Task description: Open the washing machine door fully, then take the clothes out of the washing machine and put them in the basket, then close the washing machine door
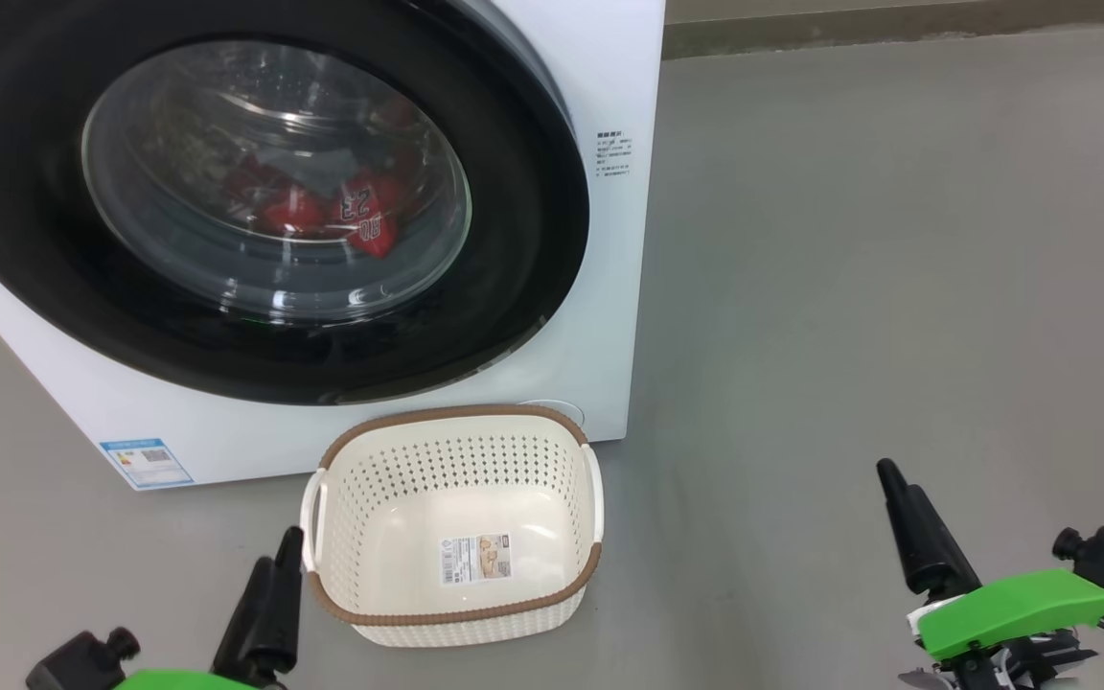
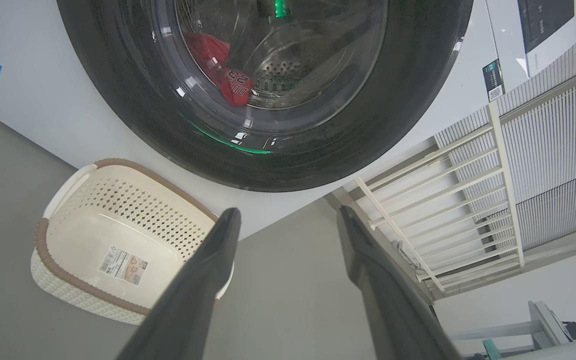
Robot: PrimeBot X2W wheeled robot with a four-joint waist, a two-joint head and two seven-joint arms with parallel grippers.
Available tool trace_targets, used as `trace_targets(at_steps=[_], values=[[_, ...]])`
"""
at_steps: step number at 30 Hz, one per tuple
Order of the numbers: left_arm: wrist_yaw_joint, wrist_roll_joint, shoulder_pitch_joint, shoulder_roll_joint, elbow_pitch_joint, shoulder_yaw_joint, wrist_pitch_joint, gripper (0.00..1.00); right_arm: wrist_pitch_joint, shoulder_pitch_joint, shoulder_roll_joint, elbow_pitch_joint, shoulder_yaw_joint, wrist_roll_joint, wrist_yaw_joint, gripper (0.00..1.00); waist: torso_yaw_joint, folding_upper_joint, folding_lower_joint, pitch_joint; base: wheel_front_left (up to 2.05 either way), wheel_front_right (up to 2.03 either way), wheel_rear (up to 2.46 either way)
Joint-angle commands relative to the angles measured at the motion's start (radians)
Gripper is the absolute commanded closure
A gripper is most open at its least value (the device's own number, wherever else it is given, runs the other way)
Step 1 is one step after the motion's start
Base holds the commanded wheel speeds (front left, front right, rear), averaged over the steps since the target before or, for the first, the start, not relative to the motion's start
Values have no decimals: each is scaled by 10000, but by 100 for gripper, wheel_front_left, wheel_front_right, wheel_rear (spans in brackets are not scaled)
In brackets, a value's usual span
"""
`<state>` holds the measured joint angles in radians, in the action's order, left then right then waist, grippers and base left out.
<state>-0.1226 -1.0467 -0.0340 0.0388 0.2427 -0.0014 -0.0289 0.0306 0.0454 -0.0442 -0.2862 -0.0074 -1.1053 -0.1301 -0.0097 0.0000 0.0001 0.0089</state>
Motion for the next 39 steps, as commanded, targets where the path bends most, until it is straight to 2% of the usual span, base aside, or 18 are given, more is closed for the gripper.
trace_targets(at_steps=[1, 13, 39], values=[[-37, 506, -456, 67, -364, 167, -142, 0, 142, 425, -171, 297, 231, 506, -4, 0, -6, 0, -1, 0, 0, 0, 0], [-27, 2039, -438, 44, -419, 150, -469, 0, 466, 530, -281, 233, 596, 1858, -4, 0, -25, 0, -1, -11, 0, 0, 0], [41, 4657, -564, 68, -167, 202, -1241, 0, 1232, 714, -460, 220, 1232, 4659, -5, 0, -24, 0, -1, -126, 0, 0, 0]])
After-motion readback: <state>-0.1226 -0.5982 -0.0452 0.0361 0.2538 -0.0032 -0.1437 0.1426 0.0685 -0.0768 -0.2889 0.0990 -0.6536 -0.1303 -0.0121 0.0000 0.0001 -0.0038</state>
